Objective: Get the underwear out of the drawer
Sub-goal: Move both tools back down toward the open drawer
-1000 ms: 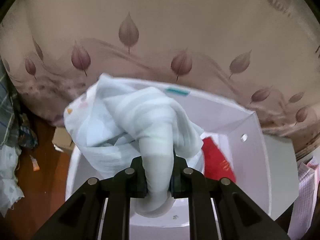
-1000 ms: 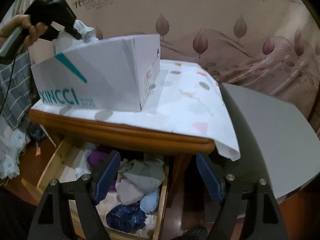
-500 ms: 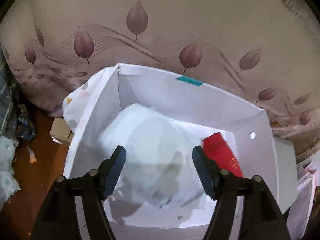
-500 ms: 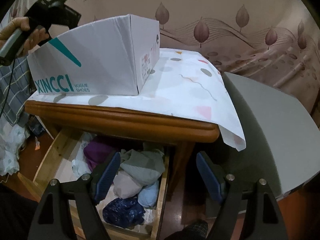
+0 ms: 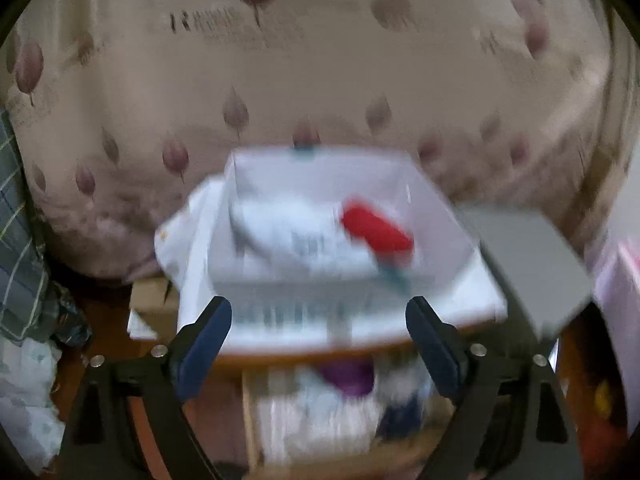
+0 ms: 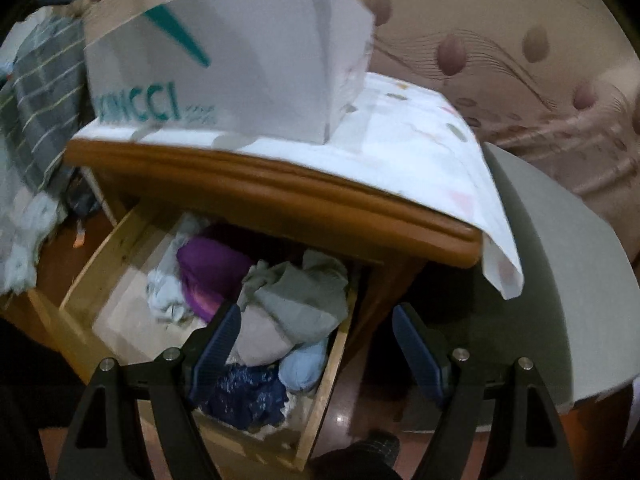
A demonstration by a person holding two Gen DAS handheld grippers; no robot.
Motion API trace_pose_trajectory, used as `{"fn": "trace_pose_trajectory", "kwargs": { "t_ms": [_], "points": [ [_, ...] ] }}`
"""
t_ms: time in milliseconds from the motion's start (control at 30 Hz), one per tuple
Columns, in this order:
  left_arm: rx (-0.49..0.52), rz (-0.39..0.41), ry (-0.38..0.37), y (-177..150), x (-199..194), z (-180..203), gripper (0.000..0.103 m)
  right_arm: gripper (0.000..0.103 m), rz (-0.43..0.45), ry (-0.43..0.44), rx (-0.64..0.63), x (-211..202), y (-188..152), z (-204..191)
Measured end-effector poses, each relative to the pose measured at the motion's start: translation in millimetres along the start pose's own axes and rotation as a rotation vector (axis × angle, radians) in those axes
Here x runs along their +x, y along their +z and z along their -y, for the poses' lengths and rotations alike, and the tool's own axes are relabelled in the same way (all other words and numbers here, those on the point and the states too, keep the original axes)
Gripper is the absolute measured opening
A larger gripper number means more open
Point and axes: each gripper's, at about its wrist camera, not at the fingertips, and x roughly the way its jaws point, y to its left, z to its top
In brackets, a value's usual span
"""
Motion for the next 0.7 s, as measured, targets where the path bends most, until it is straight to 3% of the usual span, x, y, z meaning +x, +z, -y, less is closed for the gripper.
{"fn": "trace_pose_trajectory", "kwargs": {
  "t_ms": [133,233,333,500,700],
  "points": [
    [0.058,-0.185,0.043,-71.9,32.4,-1.1,0.087,0.080,-0.031,0.036,-0.088,5.5,-0.8,-3.6],
    [0.047,-0.302,0.093,-106.9,65.8,-11.1,0.086,0.080,-0.058,0.045,-0.190,16.0,0.6,-10.4],
    [0.002,-0.370,0.075,-123.6,92.0,-20.8,0.086,0.080,-0.078,0.044,-0.258,29.6,4.5,-14.6],
    [-0.077,-0.456,0.059,-142.8,134.1,-36.3,0.085,0.080,-0.115,0.074,-0.269,60.2,11.7,-12.2],
    [-0.039,-0.516,0.065,-150.0,170.0,-41.1,0.084,0.070,-0.154,0.047,-0.315,88.9,11.0,-17.3]
  ]
}}
